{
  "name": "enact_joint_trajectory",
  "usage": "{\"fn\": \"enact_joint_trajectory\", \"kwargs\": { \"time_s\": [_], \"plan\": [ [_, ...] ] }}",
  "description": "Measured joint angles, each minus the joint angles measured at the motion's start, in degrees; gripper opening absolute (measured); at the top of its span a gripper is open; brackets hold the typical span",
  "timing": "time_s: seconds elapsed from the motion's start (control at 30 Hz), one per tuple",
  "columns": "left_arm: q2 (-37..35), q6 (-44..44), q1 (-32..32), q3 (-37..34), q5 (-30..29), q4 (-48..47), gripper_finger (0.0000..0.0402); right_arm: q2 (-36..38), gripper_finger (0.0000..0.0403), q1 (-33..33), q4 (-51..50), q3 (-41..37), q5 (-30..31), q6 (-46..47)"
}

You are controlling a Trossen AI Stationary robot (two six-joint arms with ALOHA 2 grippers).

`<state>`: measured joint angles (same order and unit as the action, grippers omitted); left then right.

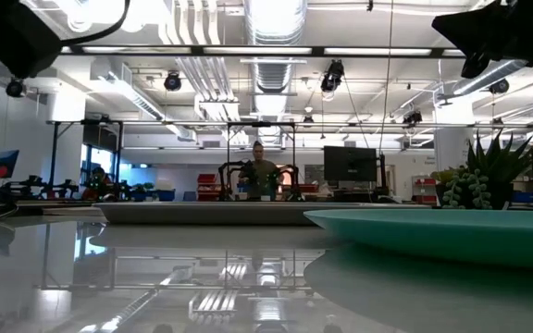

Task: Pick and place plate/cup/fork/spoon on tray
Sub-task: Put the black cup on the gray serving tray

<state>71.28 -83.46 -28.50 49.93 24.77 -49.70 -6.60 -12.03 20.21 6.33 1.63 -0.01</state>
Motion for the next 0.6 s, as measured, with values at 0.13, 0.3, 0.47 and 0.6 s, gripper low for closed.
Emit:
{"fn": "enact_joint_trajectory", "kwargs": {
  "time_s": [0.13,0.3,0.47,0.6],
  "plan": [
    [-0.3,-0.2,-1.7,-1.1,-0.5,-0.9,0.0230,0.0,0.0009,0.0,0.0,0.0,0.0,0.0],
    [-0.5,-1.8,-4.0,-3.9,-1.2,-0.7,0.0237,0.0,0.0009,0.0,0.1,0.0,0.0,0.0],
    [-0.8,-5.0,-6.8,-6.2,-1.1,0.2,0.0237,0.0,0.0009,0.0,0.1,0.0,0.0,0.0],
    [-0.9,-6.7,-8.0,-6.5,-1.1,3.3,0.0233,0.0,0.0009,0.0,0.1,0.0,0.0,0.0]
  ]
}}
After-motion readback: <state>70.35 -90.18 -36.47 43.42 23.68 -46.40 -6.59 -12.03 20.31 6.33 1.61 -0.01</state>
